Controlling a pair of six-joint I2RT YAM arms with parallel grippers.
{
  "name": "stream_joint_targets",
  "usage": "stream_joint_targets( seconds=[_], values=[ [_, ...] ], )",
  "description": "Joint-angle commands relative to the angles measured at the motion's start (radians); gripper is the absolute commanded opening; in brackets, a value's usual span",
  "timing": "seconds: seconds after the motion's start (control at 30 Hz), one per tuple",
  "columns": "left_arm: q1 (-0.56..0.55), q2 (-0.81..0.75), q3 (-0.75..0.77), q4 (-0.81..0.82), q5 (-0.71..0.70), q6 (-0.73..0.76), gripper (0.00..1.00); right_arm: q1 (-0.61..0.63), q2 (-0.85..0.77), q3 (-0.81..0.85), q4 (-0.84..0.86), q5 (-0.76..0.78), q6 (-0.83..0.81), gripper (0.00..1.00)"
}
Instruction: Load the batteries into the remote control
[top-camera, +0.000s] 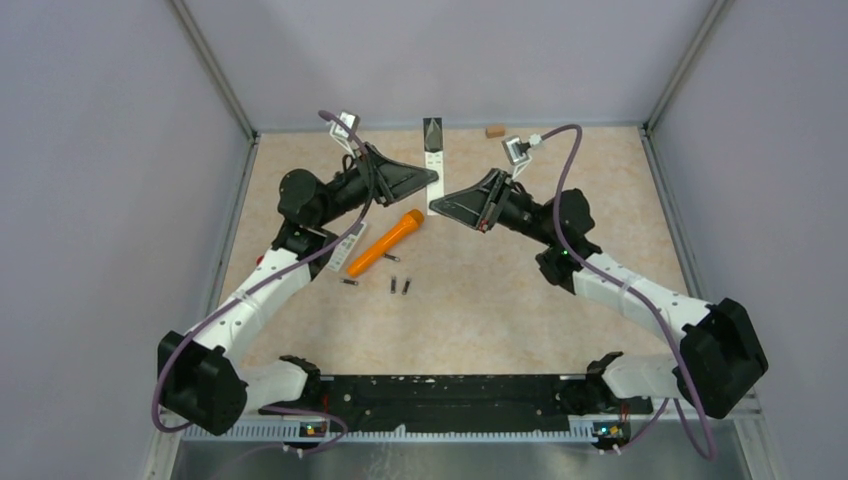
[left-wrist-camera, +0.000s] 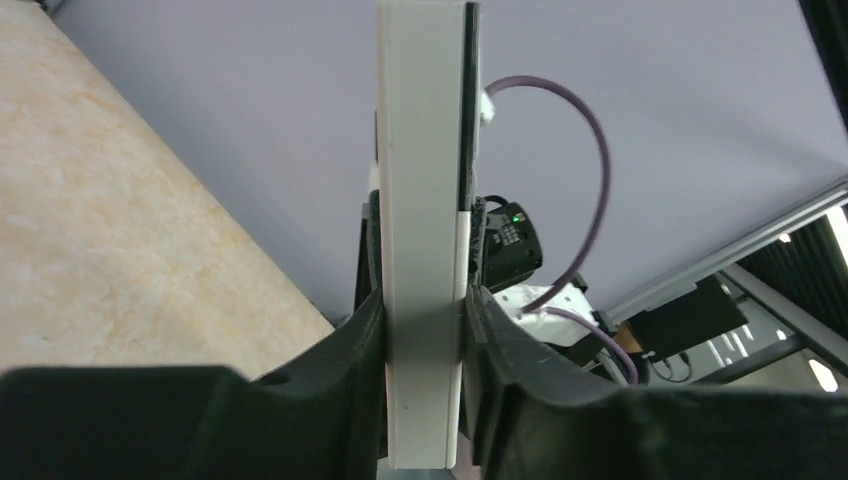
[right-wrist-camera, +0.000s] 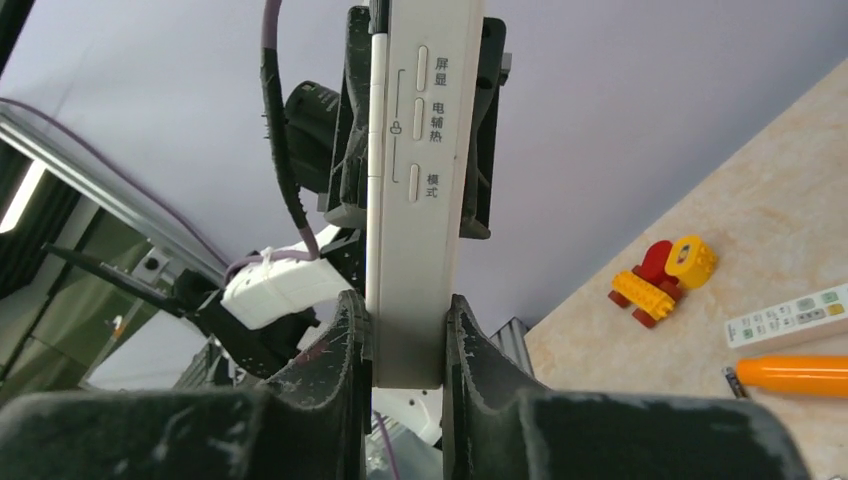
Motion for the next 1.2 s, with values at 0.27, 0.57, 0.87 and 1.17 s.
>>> stream_joint_targets(
  seconds=[0.27, 0.57, 0.87, 1.17],
  values=[
    [-0.009, -0.048, 0.270, -0.762, -0.236, 0.588, 0.98, 0.021, -0.104, 0.247, -0.767, 0.275, -0.764, 0.00],
    [-0.005, 0.091, 0.552, -1.208, -0.201, 0.854, 0.96, 0.081, -0.165, 0.243, -0.995, 0.494, -1.254, 0.00],
    [0.003, 0.189, 0.597, -1.301, -0.138, 0.780, 0.91, 0.204, -0.186, 0.170, -0.926, 0.702, -1.458, 0.00],
    [0.003, 0.139, 0.452, -1.106, -0.038, 0.599, 0.76, 0.232, -0.209, 0.137, -0.884, 0.705, -1.474, 0.00]
  ],
)
